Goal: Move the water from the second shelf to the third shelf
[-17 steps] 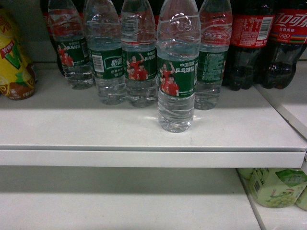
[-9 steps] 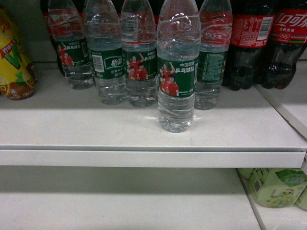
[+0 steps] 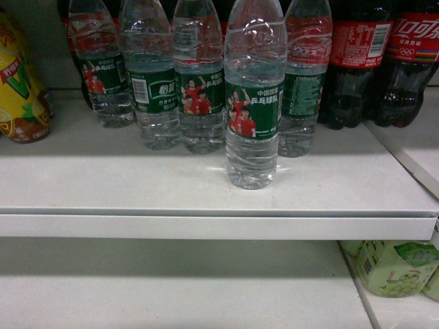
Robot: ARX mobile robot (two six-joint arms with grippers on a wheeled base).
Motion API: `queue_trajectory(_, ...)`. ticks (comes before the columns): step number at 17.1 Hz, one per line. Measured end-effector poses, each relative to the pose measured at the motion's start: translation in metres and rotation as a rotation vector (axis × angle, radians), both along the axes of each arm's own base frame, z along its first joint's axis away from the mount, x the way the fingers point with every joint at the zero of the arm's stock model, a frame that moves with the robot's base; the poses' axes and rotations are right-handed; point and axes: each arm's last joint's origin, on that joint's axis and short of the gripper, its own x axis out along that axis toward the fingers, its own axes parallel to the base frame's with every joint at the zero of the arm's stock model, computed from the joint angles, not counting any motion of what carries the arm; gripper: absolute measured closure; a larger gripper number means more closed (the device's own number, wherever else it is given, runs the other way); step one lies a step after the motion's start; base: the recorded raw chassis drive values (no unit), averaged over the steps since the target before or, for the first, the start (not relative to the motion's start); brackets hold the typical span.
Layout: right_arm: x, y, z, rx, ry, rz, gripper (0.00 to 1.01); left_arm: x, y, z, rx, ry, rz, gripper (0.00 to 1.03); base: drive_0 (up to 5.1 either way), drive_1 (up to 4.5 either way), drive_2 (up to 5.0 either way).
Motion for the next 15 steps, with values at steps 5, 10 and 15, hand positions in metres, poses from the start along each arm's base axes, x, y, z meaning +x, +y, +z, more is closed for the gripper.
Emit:
queue_trajectory(5,0.0000,0.0000,0.0000,0.000,0.000,0.000,0.03,0.0000,0.0000,0.0000,0.000,0.000,0.000,0.05,0.0,0.00,0.0)
queue_trajectory(10,0.0000,0.0000,0.0000,0.000,0.000,0.000,0.03,0.0000,0.0000,0.0000,0.000,0.000,0.000,0.05,0.0,0.00,0.0)
queue_trajectory(15,0.0000,0.0000,0.0000,0.000,0.000,0.000,0.03,0.0000,0.0000,0.0000,0.000,0.000,0.000,0.05,0.0,0.00,0.0)
